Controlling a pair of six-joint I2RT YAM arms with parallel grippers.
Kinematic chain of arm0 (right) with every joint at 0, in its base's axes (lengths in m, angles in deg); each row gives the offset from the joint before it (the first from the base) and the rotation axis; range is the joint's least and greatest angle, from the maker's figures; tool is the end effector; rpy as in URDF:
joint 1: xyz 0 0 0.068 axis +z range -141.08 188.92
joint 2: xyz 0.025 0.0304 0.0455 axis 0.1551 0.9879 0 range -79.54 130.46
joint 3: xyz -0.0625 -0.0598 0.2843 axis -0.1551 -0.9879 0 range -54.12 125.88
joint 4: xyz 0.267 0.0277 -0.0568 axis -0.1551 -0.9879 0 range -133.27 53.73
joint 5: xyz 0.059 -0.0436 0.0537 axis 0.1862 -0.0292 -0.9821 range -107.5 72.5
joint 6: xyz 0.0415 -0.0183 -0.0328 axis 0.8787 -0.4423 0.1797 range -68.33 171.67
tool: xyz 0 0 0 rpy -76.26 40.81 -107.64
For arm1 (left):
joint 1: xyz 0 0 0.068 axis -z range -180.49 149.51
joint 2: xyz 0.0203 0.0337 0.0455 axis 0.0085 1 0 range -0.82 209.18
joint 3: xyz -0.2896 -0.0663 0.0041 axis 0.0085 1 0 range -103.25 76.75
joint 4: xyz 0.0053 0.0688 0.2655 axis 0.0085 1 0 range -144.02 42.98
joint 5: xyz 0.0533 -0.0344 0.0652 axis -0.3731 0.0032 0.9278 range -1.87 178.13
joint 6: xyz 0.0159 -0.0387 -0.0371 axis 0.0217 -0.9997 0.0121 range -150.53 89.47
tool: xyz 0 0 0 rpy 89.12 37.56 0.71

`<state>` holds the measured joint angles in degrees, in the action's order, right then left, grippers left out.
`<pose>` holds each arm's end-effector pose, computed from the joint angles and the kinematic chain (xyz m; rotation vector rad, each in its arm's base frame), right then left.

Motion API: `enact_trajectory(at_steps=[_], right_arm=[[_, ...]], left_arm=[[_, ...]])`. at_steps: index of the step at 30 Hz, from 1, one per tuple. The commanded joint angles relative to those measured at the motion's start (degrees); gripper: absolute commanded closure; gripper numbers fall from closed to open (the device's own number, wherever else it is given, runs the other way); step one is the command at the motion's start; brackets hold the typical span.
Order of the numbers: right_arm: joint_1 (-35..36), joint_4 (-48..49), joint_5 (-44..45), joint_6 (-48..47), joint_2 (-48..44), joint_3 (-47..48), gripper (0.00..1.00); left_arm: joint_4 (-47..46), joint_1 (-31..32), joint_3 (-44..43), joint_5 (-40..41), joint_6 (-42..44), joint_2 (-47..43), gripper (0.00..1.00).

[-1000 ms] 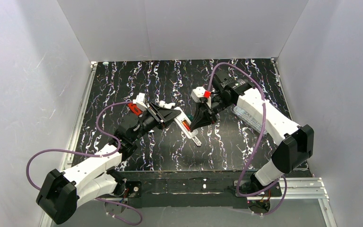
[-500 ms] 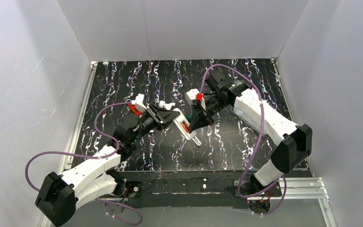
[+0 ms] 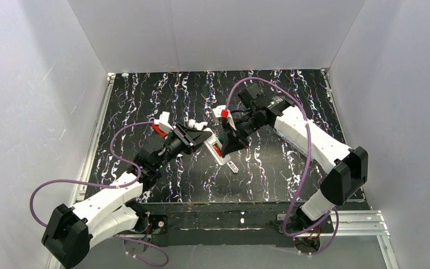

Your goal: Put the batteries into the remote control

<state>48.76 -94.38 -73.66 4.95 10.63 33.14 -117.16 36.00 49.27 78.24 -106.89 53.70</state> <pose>0.2318 0.2352 0.3659 -1.8299 1.4749 1.2039 0.1572 -0.1245 0.3507 -0.2012 1.1102 -1.8754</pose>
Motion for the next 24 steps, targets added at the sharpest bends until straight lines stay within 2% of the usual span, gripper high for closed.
enact_trajectory(at_steps=[1, 13, 20, 24], right_arm=[[1.93, 3.93, 4.56, 3.25, 2.11, 3.43, 0.99], [3.41, 5.66, 7.2, 6.58, 0.64, 3.54, 0.99], [3.41, 9.45, 6.09, 6.7, -5.68, 2.85, 0.99], [3.3, 16.33, 6.46, 9.44, -10.94, -0.74, 0.99]], left_arm=[[-7.62, 0.72, -1.89, -1.91, -1.69, -3.05, 1.0], [-6.7, 0.71, -1.62, -1.92, -0.78, -3.33, 1.0], [-4.59, 0.73, -0.7, -1.89, 0.67, -4.71, 1.0], [-4.09, 0.73, -0.48, -2.0, 0.84, -5.13, 1.0]])
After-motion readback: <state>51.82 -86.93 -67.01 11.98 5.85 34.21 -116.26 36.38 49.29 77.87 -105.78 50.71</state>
